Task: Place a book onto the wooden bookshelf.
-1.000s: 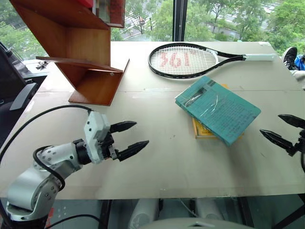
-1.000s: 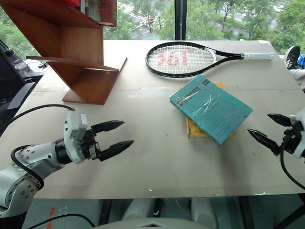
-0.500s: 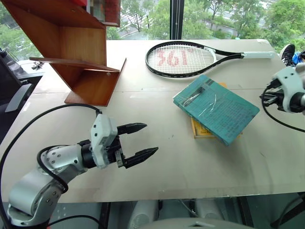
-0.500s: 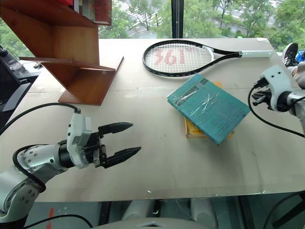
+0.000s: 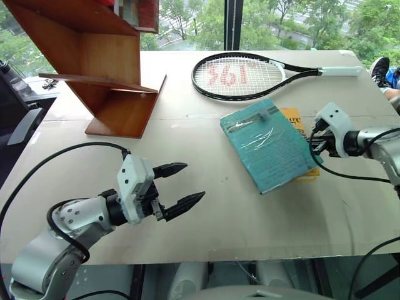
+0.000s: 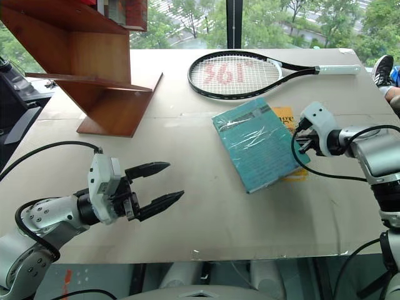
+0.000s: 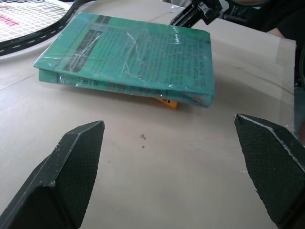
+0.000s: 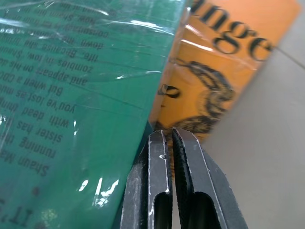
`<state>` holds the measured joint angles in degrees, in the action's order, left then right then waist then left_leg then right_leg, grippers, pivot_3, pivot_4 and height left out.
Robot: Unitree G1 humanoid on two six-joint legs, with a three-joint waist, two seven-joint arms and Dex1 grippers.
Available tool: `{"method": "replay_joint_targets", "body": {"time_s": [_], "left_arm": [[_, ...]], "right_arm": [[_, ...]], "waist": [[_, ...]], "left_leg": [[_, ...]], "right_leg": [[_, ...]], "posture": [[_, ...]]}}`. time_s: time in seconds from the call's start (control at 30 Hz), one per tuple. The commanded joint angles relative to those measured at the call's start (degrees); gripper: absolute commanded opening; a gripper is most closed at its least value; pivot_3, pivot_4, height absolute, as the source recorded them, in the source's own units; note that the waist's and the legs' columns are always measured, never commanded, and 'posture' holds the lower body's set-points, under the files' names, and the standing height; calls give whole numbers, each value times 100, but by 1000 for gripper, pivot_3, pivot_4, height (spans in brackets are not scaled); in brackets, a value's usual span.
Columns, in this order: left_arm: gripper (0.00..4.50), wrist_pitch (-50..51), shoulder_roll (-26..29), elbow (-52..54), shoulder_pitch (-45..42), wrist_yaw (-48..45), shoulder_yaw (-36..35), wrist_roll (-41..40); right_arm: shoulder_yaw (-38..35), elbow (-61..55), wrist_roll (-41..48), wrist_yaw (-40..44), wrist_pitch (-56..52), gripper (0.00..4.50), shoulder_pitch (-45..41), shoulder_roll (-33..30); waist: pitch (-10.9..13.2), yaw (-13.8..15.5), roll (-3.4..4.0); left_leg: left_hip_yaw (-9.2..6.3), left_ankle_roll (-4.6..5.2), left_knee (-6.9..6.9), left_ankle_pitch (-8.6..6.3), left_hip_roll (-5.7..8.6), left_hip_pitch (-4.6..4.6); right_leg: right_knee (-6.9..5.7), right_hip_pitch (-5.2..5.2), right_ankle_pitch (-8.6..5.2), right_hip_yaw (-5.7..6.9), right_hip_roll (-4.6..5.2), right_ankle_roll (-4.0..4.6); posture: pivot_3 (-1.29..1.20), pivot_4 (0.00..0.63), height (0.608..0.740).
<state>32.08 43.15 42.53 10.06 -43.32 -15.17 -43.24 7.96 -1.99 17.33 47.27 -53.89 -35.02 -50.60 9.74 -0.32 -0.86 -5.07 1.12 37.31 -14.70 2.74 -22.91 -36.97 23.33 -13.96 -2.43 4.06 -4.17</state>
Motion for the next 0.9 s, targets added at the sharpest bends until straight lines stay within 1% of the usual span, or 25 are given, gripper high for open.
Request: {"method": "replay_joint_targets", "body": {"time_s": [0.03, 0.07, 0.1, 0.13, 0.17, 0.23, 0.27, 0.37, 0.4, 0.43, 0.5, 0.53, 0.57, 0.6, 0.7, 0.83, 0.9], "left_arm": [[4500, 64, -29, -17, -161, 179, -58, -92], [4500, 109, -43, -121, -310, 318, 77, 63], [4500, 131, -49, -199, -415, 406, 170, 182], [4500, 379, -115, -318, -613, 623, 251, 76], [4500, 674, -101, -458, -845, 776, 386, 33], [4500, 1302, -169, -753, -1260, 935, 462, -507], [4500, 1555, -204, -942, -1489, 968, 499, -693], [4500, 2175, -267, -1451, -2003, 1014, 609, -1028], [4500, 2324, -334, -1674, -2193, 1059, 658, -1069], [4500, 2552, -422, -1949, -2392, 1150, 631, -1220], [4500, 3027, -598, -2406, -2730, 1306, 563, -1536], [4500, 3187, -682, -2611, -2878, 1363, 544, -1608], [4500, 3379, -800, -2831, -3026, 1483, 500, -1712], [4500, 3691, -960, -3119, -3195, 1670, 429, -1920], [4500, 4217, -1326, -3750, -3570, 2008, 367, -2091], [4500, 4443, -2069, -4687, -4067, 2609, -23, -2270], [4500, 4418, -2471, -5197, -4309, 2861, -159, -2217]], "right_arm": [[-801, -494, 92, -45, 595, 62, 401, -117], [-1247, -621, 143, 55, 1241, 62, 800, -92], [-1545, -707, 178, 123, 1691, 62, 1074, -62], [-2052, -851, 326, 421, 2355, 62, 1558, 3], [-2571, -934, 633, 777, 2534, 62, 1979, 25], [-3276, -971, 1065, 1136, 2839, 62, 2492, 140], [-3500, -916, 1219, 1375, 2985, 574, 2693, 134], [-3822, -833, 1591, 2061, 3233, 1796, 3091, 20], [-3905, -775, 1710, 2266, 3264, 2195, 3160, -30], [-3943, -773, 1811, 2440, 3253, 2688, 3226, -97], [-4029, -727, 1925, 2669, 3323, 3584, 3269, -206], [-4075, -728, 1973, 2773, 3343, 3971, 3292, -271], [-4140, -706, 1994, 2862, 3436, 4479, 3308, -306], [-4214, -683, 2069, 2967, 3410, 4479, 3355, -363], [-4392, -693, 2210, 3213, 3360, 4479, 3602, -464], [-4552, -747, 2297, 3211, 3400, 4479, 3818, -393], [-4557, -860, 2349, 3123, 3388, 4479, 3911, -304]], "waist": [[0, 19, 0], [0, 32, 0], [-1, 72, 0], [-1, 88, 0], [-1, 136, 1], [-1, 161, 2], [-2, 129, 2], [-3, 44, 0], [-2, 6, 1], [-1, -31, 1], [-1, -66, 1], [-1, -74, 1], [-1, -79, 0], [-1, -78, 0], [0, -31, -6], [0, -7, -8], [0, 4, -10]], "left_leg": [[0, -1, 1, 0, 0, 0], [0, -4, 0, 2, 1, -1], [0, -4, 1, 2, 1, -1], [-3, -4, 1, 2, 3, -1], [-2, -3, 0, 2, 3, 0], [-9, 1, 3, -1, 2, -1], [-6, 2, 6, -1, 2, 0], [4, 5, 13, -2, 3, 19], [3, 5, 13, -2, 1, 34], [1, 6, 12, -3, 0, 54], [6, 7, 9, -3, 0, 92], [5, 7, 8, -4, -1, 100], [5, 7, 8, -4, -1, 105], [4, 7, 9, -4, -1, 105], [-3, 6, 12, -3, 3, 100], [-7, 4, 14, -2, 7, 93], [-7, -3, 15, 2, 9, 93]], "right_leg": [[0, 0, 0, 1, 0, 0], [0, 1, 0, 0, 0, 0], [0, 0, 0, 1, 0, -1], [0, -1, 0, 4, 0, -1], [0, -1, 0, 4, -1, -1], [0, -6, 1, 12, -4, -3], [-6, -5, 2, 8, -4, -5], [-21, -15, 6, -6, -6, -11], [-24, -25, 6, -4, -8, -11], [-25, -45, 6, -3, -9, -11], [-28, -81, 4, -7, -10, -10], [-29, -90, 3, -7, -11, -11], [-29, -94, 3, -7, -13, -11], [-30, -93, 3, -7, -14, -11], [-32, -93, 3, -1, -11, -12], [-24, -92, 3, 2, -4, -12], [-22, -92, 4, 2, -3, -13]], "posture": [[0, 150, 740], [0, 150, 740], [0, 150, 740], [0, 150, 740], [0, 150, 740], [0, 150, 740], [0, 150, 740], [0, 150, 740], [0, 150, 740], [0, 150, 740], [0, 150, 740], [0, 150, 740], [0, 150, 740], [0, 150, 740], [0, 150, 740], [0, 150, 740], [0, 150, 740]]}}
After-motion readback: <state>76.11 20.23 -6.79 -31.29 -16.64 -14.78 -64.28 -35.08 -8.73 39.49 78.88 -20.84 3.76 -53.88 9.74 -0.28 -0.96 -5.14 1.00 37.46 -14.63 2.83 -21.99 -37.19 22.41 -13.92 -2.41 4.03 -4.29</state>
